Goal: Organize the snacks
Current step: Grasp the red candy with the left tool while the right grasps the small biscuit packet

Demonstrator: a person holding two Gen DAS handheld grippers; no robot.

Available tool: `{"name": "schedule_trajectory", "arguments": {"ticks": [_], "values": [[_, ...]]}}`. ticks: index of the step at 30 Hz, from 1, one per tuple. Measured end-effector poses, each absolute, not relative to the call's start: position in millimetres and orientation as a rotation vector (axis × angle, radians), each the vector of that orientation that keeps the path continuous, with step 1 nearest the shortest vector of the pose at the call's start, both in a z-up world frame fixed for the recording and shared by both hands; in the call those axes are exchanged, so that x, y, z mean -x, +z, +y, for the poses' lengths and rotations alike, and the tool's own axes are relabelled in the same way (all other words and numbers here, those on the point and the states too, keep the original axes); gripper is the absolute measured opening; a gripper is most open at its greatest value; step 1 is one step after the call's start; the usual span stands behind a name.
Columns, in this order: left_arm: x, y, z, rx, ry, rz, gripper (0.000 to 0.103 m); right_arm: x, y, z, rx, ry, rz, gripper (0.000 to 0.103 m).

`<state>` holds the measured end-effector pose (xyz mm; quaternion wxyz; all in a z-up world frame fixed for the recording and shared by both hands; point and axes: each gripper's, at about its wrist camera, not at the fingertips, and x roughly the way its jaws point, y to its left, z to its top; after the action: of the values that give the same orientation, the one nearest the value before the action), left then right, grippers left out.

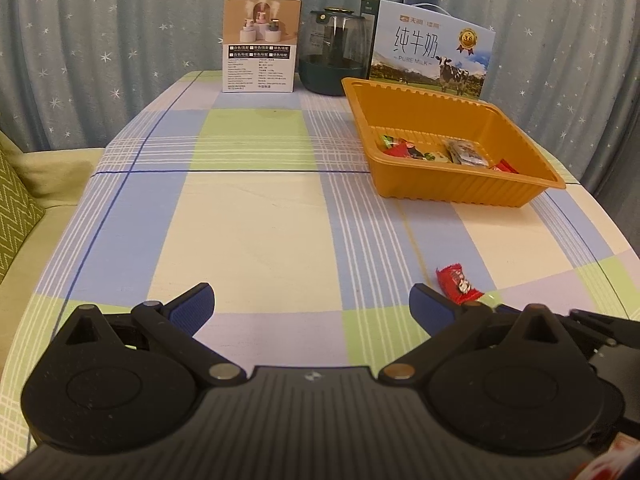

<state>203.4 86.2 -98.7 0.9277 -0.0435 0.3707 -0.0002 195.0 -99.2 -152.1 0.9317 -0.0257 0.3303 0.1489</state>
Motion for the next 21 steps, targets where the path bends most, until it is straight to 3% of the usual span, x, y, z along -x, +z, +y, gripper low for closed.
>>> {"name": "schedule_trajectory", "arguments": {"ticks": [13, 21], "values": [[-214, -106, 46, 0.075, -0.115, 0.752, 0.103, -202, -135, -170, -0.065, 0.13, 0.664, 0.022], [-231, -120, 17, 0.103, -0.167, 0.774, 0.091, -206, -129, -198, -0.13, 0.044, 0.643, 0.022]]}}
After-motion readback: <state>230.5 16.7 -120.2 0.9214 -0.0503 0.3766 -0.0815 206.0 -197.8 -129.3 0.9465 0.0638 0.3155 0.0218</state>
